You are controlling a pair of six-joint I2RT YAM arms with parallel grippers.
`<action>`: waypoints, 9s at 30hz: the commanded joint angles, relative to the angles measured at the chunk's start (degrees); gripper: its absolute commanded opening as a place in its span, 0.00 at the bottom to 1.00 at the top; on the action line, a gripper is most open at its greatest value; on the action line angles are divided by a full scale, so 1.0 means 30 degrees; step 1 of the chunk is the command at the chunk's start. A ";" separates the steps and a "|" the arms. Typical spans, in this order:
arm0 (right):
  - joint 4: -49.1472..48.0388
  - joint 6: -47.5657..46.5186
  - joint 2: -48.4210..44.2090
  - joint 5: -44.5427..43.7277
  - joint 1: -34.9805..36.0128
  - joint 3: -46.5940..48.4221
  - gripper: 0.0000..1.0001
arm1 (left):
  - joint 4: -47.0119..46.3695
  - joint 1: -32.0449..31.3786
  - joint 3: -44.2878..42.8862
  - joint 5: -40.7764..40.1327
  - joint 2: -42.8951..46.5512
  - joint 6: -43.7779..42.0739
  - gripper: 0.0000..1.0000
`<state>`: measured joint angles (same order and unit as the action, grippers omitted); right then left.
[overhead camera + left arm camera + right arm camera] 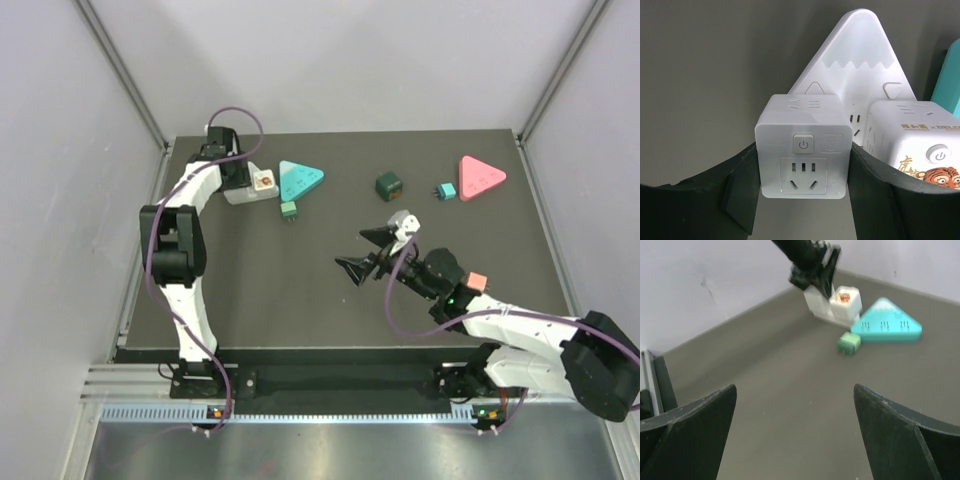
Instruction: Insert the plug
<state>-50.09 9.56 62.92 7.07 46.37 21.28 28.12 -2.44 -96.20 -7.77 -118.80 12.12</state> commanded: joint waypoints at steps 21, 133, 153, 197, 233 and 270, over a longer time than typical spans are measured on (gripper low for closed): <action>2.1968 0.6218 -0.0347 -0.6663 -0.6841 0.9225 1.00 | 0.7296 0.0666 0.0049 0.1300 0.3859 0.0589 0.98; 1.5733 -0.7437 0.9769 0.3383 -0.7052 1.5092 0.00 | -0.1051 -0.4637 0.7226 1.4946 1.1859 0.5247 0.83; 1.6227 -0.6879 0.2436 0.4615 -0.1834 1.1745 0.00 | -0.9132 -0.5428 1.1792 2.0958 1.2765 1.1951 0.94; 1.2647 -0.2572 0.2232 0.3294 -0.5839 0.9488 0.00 | -1.1292 -0.5751 1.4052 1.8793 1.2884 1.6621 0.78; 2.4897 -0.5826 1.3747 -0.3092 -1.4023 1.8252 0.00 | -0.0116 -0.5750 0.9216 1.0822 1.0334 0.2816 0.77; 2.9925 -1.3025 0.7660 0.6108 -1.0626 1.9029 0.00 | -0.3360 -0.5838 0.9626 1.6850 1.0684 0.6236 0.70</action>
<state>43.90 -21.10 94.11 15.29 11.97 83.70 25.93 -19.68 -66.63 32.82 -87.72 24.25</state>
